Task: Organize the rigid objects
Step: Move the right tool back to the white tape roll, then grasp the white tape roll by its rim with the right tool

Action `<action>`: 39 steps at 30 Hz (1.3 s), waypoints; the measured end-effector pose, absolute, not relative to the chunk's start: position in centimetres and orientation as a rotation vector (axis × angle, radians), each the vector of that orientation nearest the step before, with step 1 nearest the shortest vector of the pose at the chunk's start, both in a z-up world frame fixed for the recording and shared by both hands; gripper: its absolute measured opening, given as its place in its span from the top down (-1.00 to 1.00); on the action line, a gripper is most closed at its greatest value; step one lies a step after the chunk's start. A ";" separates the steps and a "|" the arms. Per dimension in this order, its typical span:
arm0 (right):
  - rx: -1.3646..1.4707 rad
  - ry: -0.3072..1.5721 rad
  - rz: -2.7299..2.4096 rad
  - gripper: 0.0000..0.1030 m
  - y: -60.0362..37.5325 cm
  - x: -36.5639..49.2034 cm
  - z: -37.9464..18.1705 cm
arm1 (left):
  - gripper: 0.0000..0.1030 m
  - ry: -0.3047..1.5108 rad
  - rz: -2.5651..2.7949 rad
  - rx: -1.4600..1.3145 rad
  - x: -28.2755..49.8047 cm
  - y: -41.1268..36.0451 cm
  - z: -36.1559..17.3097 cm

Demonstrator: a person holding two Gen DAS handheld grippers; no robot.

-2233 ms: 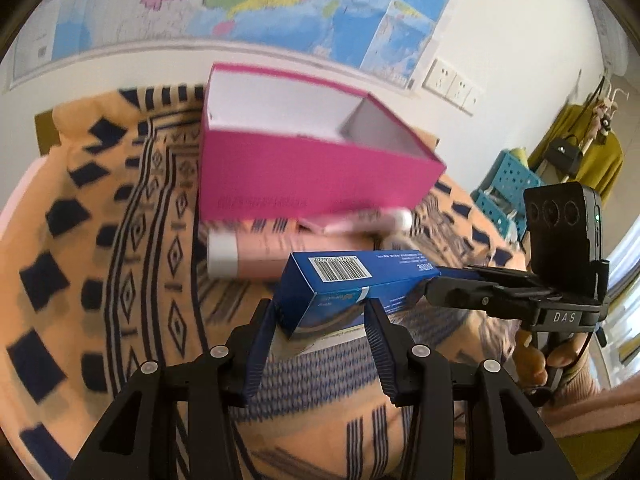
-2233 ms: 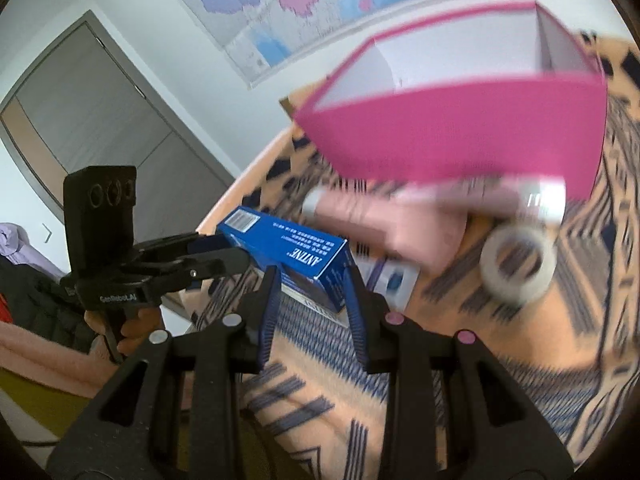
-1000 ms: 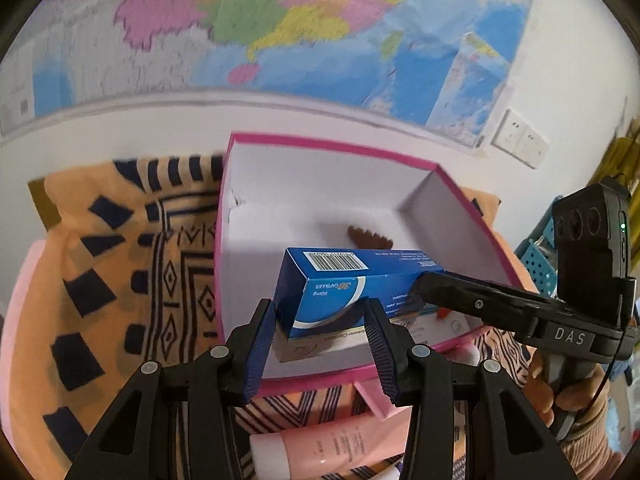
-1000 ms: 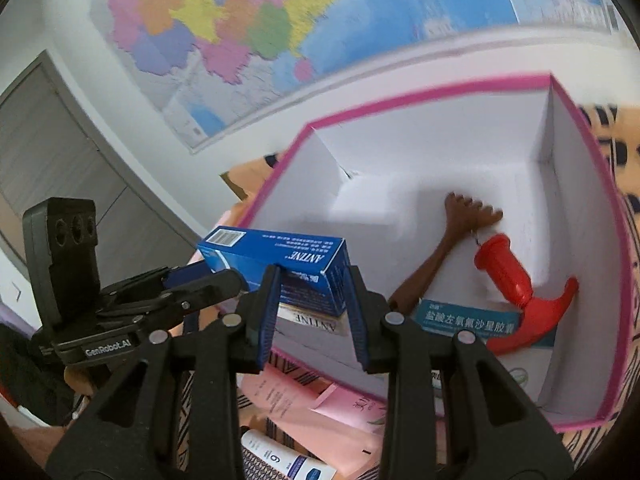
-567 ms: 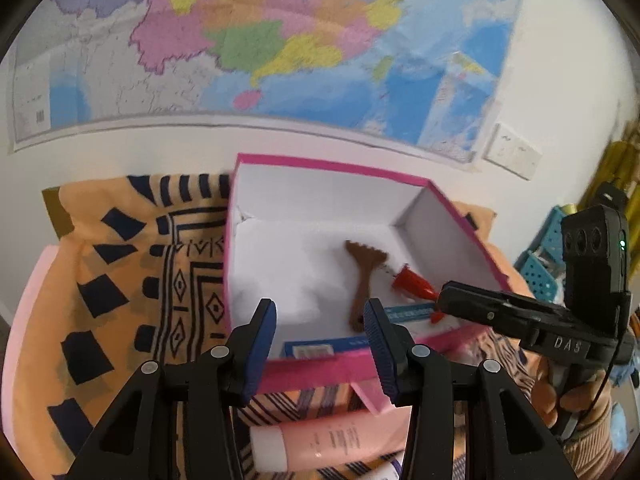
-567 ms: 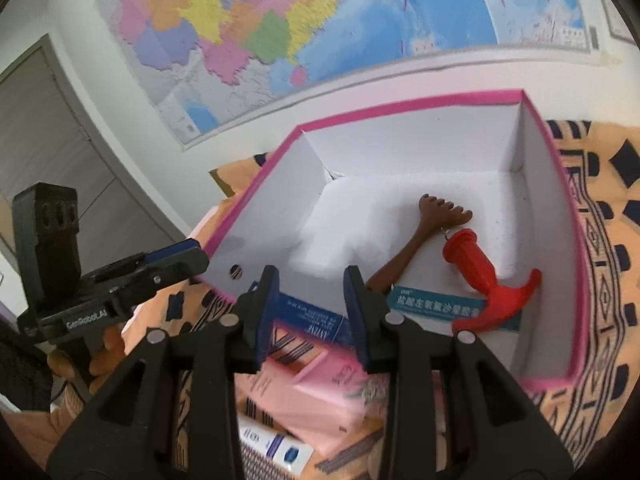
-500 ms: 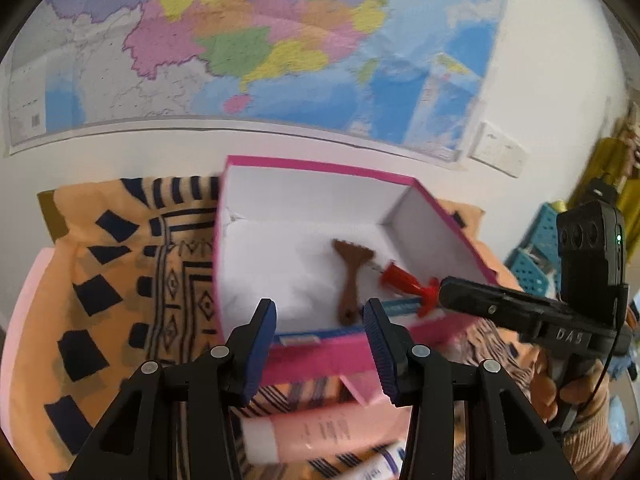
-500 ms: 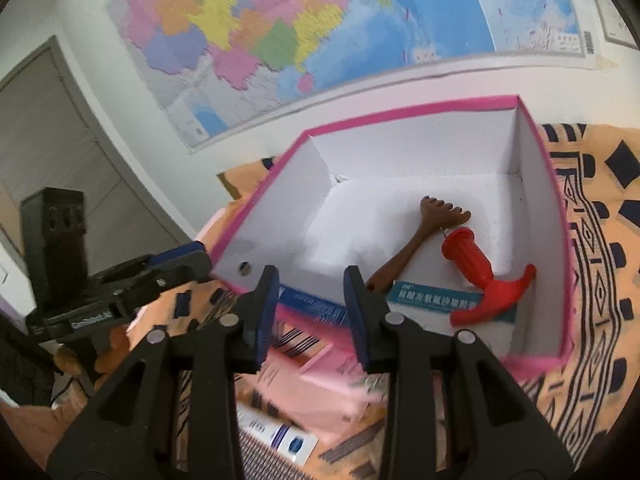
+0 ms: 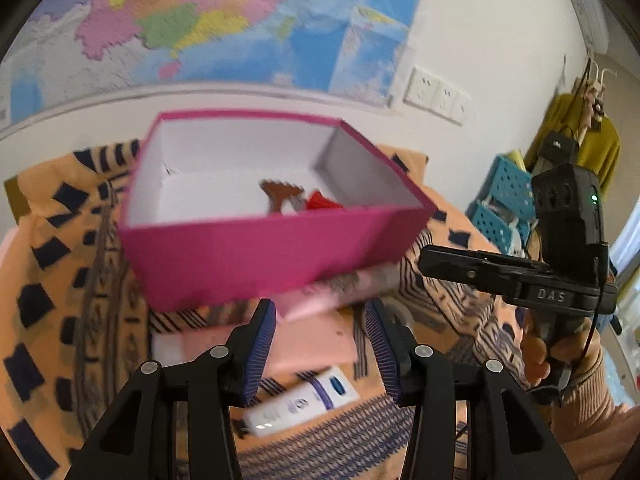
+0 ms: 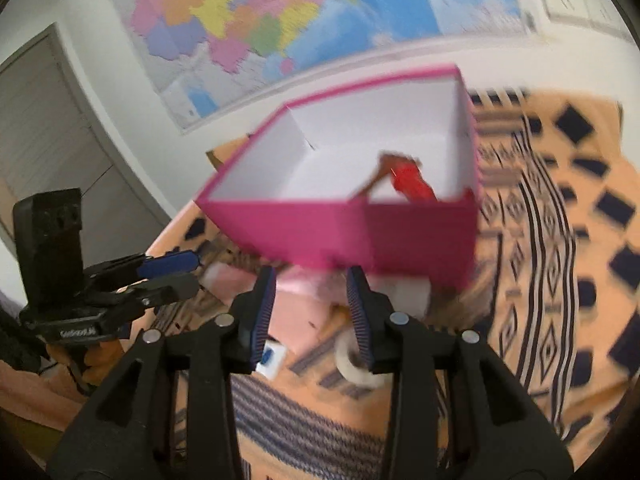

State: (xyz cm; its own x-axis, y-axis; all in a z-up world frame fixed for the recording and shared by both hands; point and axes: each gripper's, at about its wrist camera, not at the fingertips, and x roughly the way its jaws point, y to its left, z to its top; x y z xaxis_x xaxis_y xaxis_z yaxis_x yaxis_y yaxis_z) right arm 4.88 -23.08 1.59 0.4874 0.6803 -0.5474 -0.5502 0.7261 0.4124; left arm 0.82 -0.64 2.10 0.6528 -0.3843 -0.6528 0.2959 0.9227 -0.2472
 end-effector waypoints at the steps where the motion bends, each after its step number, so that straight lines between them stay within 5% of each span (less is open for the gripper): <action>1: 0.193 0.761 0.742 0.24 -23.3 4.9 1.1 | 0.07 0.780 -0.389 -0.118 0.8 -1.0 1.7; 19: 0.138 0.884 0.609 0.24 -24.6 5.5 -4.6 | 0.08 0.925 -0.467 -0.045 2.6 -7.7 -2.6; 22: 0.111 0.891 0.610 0.43 -24.1 5.4 -5.0 | 0.13 0.949 -0.471 -0.039 3.0 -8.4 -3.2; 39: 0.121 0.884 0.614 0.58 -24.3 5.4 -5.2 | 0.31 1.038 -0.482 -0.110 4.7 -8.3 -5.1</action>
State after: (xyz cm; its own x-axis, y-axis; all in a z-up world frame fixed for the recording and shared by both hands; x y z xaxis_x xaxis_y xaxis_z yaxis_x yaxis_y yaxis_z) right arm 5.41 -24.30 -5.18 0.4755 0.5489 -0.6875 -0.4522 0.8228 0.3441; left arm 4.73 -8.31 -5.10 0.4138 -0.4336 -0.8005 0.3316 0.8907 -0.3110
